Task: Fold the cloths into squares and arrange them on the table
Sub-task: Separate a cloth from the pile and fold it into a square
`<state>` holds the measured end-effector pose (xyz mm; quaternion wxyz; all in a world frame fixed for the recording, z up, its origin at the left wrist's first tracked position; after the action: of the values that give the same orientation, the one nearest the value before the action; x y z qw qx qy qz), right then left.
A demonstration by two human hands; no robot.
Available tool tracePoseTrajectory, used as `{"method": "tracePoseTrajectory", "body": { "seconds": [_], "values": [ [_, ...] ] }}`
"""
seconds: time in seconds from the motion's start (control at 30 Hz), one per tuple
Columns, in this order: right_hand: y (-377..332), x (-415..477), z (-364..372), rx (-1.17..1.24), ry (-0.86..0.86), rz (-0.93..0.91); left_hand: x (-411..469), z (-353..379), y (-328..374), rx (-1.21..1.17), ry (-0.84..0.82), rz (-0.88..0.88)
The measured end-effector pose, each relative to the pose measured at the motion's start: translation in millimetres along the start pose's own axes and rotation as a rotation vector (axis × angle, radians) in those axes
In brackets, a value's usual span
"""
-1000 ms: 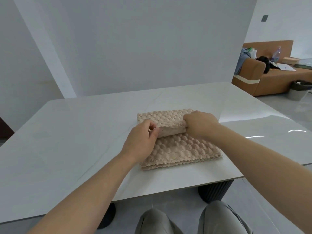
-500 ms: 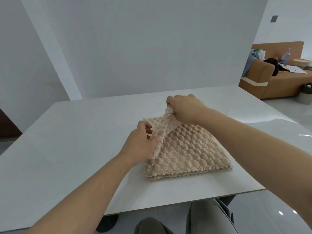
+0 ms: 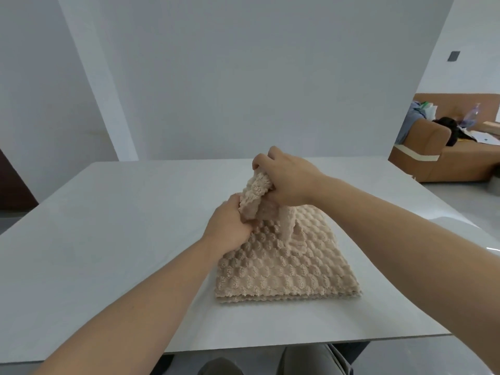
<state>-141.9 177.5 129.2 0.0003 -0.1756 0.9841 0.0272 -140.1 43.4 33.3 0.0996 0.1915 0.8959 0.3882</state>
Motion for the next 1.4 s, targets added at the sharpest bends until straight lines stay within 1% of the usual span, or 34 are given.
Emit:
{"method": "tracePoseTrajectory", "body": {
  "seconds": [0.1, 0.17, 0.23, 0.3, 0.4, 0.47, 0.6, 0.7, 0.8, 0.87, 0.9, 0.93, 1.0, 1.03, 1.07, 1.17, 1.3, 1.4],
  "values": [
    [15.0, -6.1, 4.9, -0.129, -0.022, 0.041, 10.7, -8.5, 4.2, 0.086, 0.062, 0.005],
    [30.7, -10.0, 10.5, -0.204, -0.068, 0.1, 16.7, -16.1, 12.8, 0.119, 0.089, 0.01],
    [49.4, -16.9, 15.7, -0.211, -0.114, 0.168, 20.2, -22.8, 31.2, 0.128, 0.121, 0.047],
    [67.1, -25.5, 19.8, -0.073, -0.118, 0.209, 22.0, -26.3, 53.1, 0.1, 0.136, 0.097],
    [91.6, -40.7, 27.9, 0.246, -0.109, 0.227, 25.2, -22.3, 85.1, 0.032, 0.123, 0.16],
    [104.7, -53.0, 29.5, 0.351, -0.108, 0.228, 28.4, -13.9, 100.9, -0.059, 0.108, 0.176],
    [135.1, -81.5, 27.9, 0.492, -0.075, 0.255, 40.9, 18.0, 117.6, -0.383, 0.018, 0.118],
    [163.2, -103.6, 33.0, 0.497, -0.063, 0.294, 50.1, 51.5, 127.9, -0.58, -0.086, 0.071],
    [189.5, -131.1, 42.6, 0.505, -0.105, 0.34, 52.0, 91.1, 142.3, -0.694, -0.244, 0.036],
    [203.4, -147.6, 49.7, 0.553, -0.151, 0.371, 54.9, 115.8, 144.7, -0.655, -0.354, 0.008],
    [211.0, -156.3, 53.6, 0.588, -0.166, 0.392, 56.5, 127.8, 145.4, -0.578, -0.391, -0.002],
    [218.6, -164.2, 58.3, 0.618, -0.177, 0.413, 58.1, 137.4, 146.9, -0.452, -0.403, -0.001],
    [231.8, -178.2, 69.5, 0.641, -0.205, 0.448, 61.7, 154.0, 154.2, -0.15, -0.386, 0.056],
    [237.1, -183.6, 76.3, 0.63, -0.226, 0.461, 62.1, 161.5, 159.6, -0.036, -0.372, 0.095],
    [241.1, -188.2, 82.2, 0.603, -0.249, 0.47, 62.1, 169.0, 164.1, 0.024, -0.373, 0.122],
    [252.3, -198.1, 97.9, 0.53, -0.308, 0.494, 68.0, 192.4, 168.1, 0.008, -0.463, 0.126],
    [271.3, -209.1, 109.2, 0.527, -0.365, 0.57, 77.4, 219.2, 166.0, -0.15, -0.571, 0.011],
    [282.2, -214.4, 114.0, 0.511, -0.398, 0.606, 80.4, 238.0, 164.7, -0.323, -0.641, -0.077]
  ]
}}
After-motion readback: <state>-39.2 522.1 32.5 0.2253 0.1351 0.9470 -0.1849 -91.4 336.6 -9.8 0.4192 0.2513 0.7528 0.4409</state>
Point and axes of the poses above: each hand's wrist, its own x-axis towards the middle knuckle, its own z-axis out of the palm, y = z × x, the point moved 7 cm from there along x, towards the middle knuckle, and after that the axes turned 14 degrees about -y, right-handed, at the moved point
